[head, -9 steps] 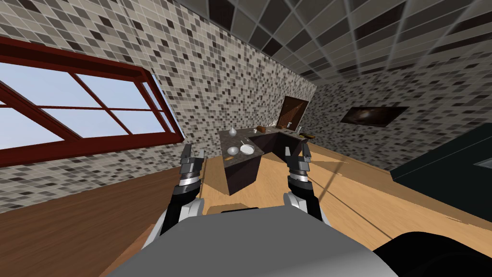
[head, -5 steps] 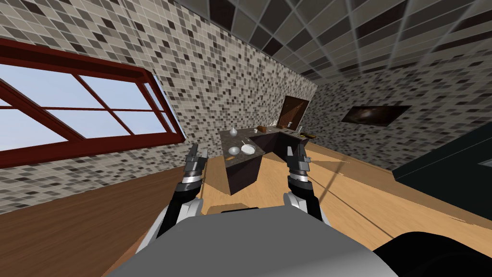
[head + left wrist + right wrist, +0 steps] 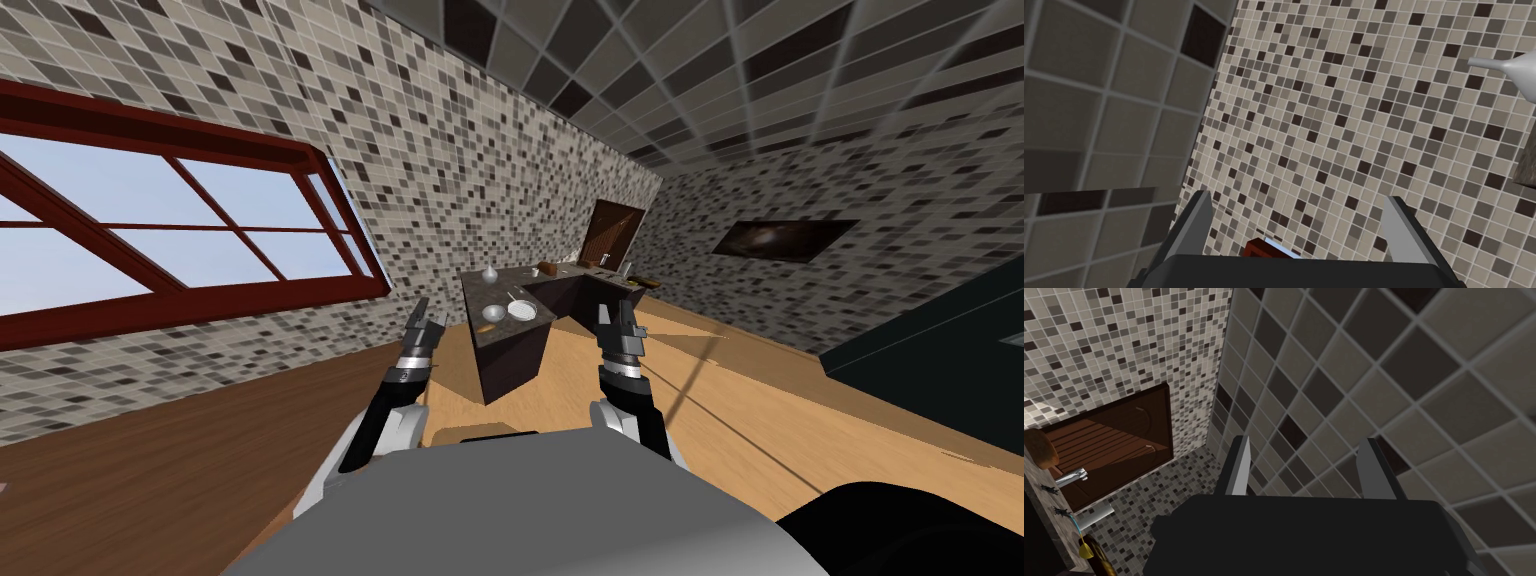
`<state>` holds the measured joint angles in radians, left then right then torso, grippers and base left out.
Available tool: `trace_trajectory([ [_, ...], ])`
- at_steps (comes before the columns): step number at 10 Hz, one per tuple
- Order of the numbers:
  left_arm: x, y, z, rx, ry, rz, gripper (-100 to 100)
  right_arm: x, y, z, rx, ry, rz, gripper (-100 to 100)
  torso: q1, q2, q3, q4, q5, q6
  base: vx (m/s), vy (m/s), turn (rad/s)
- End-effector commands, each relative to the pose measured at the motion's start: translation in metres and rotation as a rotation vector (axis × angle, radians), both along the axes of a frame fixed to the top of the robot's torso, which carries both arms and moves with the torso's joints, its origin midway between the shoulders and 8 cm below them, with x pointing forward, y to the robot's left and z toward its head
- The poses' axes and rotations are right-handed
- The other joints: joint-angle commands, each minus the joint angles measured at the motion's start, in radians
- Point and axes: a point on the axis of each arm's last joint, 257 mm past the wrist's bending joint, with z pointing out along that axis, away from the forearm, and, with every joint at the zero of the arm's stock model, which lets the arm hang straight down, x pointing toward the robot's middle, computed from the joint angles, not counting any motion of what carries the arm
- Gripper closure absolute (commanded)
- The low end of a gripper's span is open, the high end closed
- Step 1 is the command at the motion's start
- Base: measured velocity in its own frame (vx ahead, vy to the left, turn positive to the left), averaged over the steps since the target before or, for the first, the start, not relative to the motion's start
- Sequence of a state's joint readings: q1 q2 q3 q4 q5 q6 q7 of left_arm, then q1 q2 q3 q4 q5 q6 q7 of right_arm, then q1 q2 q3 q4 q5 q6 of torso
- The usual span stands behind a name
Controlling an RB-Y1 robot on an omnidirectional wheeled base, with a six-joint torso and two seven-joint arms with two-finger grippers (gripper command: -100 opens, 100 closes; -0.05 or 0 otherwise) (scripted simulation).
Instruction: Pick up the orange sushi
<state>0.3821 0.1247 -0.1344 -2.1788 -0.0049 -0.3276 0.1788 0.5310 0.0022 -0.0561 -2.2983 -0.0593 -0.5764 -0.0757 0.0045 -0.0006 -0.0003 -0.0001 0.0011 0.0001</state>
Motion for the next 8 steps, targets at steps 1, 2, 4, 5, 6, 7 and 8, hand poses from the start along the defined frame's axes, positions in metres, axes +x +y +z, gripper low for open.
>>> trace_trajectory([
  [1, 0.003, -0.004, -0.005, -0.018, 0.031, -0.02, -100, 0.0, 0.0, 0.0, 0.0, 0.0, 0.0, 0, 0.0, 0.0, 0.0, 0.0, 0.0, 0.0, 0.007, 0.049, -0.002],
  [2, 0.011, -0.012, -0.01, -0.055, 0.064, -0.062, -100, 0.0, 0.0, 0.0, 0.0, 0.0, 0.0, 0, -0.001, 0.0, 0.0, 0.0, 0.0, 0.0, 0.002, 0.053, 0.004],
  [4, 0.019, -0.021, -0.016, -0.095, 0.106, -0.103, -100, 0.0, 0.0, 0.0, 0.0, 0.0, 0.0, 0, -0.001, 0.0, 0.0, 0.0, 0.0, 0.0, -0.003, 0.053, -0.001],
  [5, 0.02, -0.021, -0.019, -0.094, 0.118, -0.102, -100, 0.0, 0.0, 0.0, 0.0, 0.0, 0.0, 0, -0.001, 0.001, 0.0, 0.0, 0.0, 0.0, 0.0, 0.052, -0.006],
  [6, 0.027, -0.031, -0.024, -0.136, 0.154, -0.144, -100, 0.0, 0.0, 0.0, 0.0, 0.0, 0.0, 0, -0.001, 0.001, 0.0, 0.0, 0.0, 0.0, 0.001, 0.066, 0.001],
  [7, 0.029, -0.031, -0.027, -0.135, 0.167, -0.142, -100, 0.0, 0.0, 0.0, 0.0, 0.0, 0.0, 0, 0.0, 0.0, 0.0, 0.0, 0.0, 0.0, 0.0, 0.058, -0.007],
  [8, 0.035, -0.041, -0.031, -0.179, 0.199, -0.186, -100, 0.0, 0.0, 0.0, 0.0, 0.0, 0.0, 0, -0.001, 0.0, 0.0, 0.0, 0.0, 0.0, 0.013, 0.061, -0.003],
])
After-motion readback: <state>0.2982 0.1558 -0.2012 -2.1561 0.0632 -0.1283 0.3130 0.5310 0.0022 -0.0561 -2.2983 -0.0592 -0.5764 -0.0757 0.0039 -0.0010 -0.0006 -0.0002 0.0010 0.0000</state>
